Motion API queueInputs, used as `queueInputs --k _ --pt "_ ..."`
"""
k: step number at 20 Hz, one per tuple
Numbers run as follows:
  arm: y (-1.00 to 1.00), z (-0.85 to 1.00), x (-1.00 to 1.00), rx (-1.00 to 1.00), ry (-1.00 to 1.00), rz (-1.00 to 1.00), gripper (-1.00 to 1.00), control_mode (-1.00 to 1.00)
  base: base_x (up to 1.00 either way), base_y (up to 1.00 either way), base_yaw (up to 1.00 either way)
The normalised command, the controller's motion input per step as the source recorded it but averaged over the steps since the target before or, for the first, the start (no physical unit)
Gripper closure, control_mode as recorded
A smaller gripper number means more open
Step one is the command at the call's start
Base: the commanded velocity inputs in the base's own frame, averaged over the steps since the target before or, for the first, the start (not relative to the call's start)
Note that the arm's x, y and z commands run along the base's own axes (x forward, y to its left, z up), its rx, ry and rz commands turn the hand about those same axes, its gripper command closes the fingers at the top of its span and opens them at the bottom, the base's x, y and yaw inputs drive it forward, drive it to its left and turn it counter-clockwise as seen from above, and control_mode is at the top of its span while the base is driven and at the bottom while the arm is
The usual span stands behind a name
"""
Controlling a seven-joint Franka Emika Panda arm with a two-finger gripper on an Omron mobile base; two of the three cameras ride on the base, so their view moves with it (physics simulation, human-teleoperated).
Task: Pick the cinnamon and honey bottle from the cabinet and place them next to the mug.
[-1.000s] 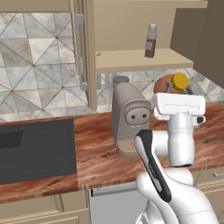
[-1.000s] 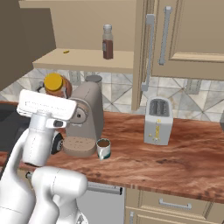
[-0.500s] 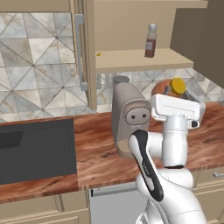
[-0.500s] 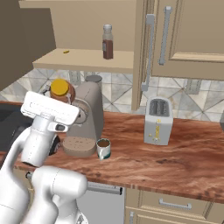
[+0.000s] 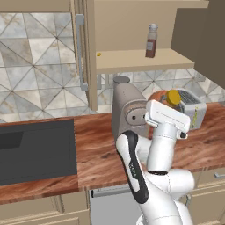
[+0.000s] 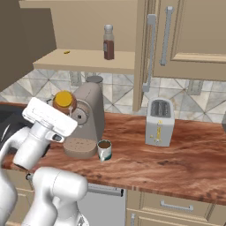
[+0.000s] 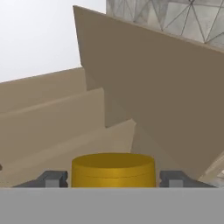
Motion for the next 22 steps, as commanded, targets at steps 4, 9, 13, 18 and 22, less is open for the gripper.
queueInputs --k 4,9,13,18,22 --pt "-0.52 -0.11 -1.00 0.08 0.01 -0.01 1.00 -1.00 0.00 0.00 0.00" --pt "-0.13 -0.08 -0.16 0.00 0.04 0.00 1.00 -1.00 0.00 0.00 0.00" --pt "-0.90 -0.65 -0.84 0.00 0.31 -0.03 1.00 -1.00 0.00 0.00 0.00" --pt "-1.00 -1.00 -0.98 -0.07 0.45 -0.04 1.00 -1.00 0.00 0.00 0.00" --pt "-1.00 -1.00 -1.00 -0.08 0.40 -0.02 1.00 -1.00 0.00 0.00 0.00"
